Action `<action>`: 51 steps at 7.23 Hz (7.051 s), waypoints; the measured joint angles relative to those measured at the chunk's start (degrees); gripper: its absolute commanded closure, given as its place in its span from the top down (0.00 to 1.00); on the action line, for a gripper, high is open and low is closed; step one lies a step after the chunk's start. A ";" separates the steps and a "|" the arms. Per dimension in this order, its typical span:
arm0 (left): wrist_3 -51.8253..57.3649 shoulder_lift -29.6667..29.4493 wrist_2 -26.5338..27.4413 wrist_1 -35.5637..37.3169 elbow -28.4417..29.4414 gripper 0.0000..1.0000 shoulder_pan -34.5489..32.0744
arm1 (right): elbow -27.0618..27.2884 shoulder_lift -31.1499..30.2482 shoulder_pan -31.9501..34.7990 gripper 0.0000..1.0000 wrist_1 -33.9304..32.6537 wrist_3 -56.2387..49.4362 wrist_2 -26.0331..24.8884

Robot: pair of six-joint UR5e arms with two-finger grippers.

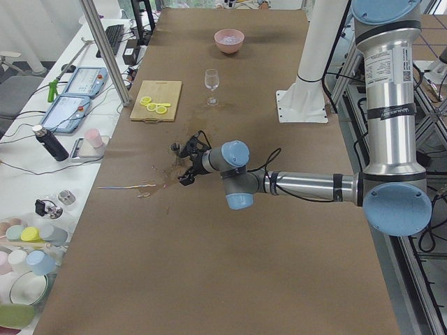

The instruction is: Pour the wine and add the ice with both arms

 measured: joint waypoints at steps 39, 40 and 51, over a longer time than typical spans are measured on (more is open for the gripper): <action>-7.94 -25.49 43.97 -6.97 19.78 0.00 24.50 | -1.51 2.04 -0.93 1.00 -0.03 0.41 0.07; -8.51 -25.76 44.03 -7.13 17.49 0.00 24.46 | -1.53 2.07 -0.93 1.00 -0.03 0.41 0.06; -0.54 -26.76 35.99 -5.76 8.50 0.00 24.00 | -2.39 1.35 -0.84 1.00 -0.39 4.85 1.74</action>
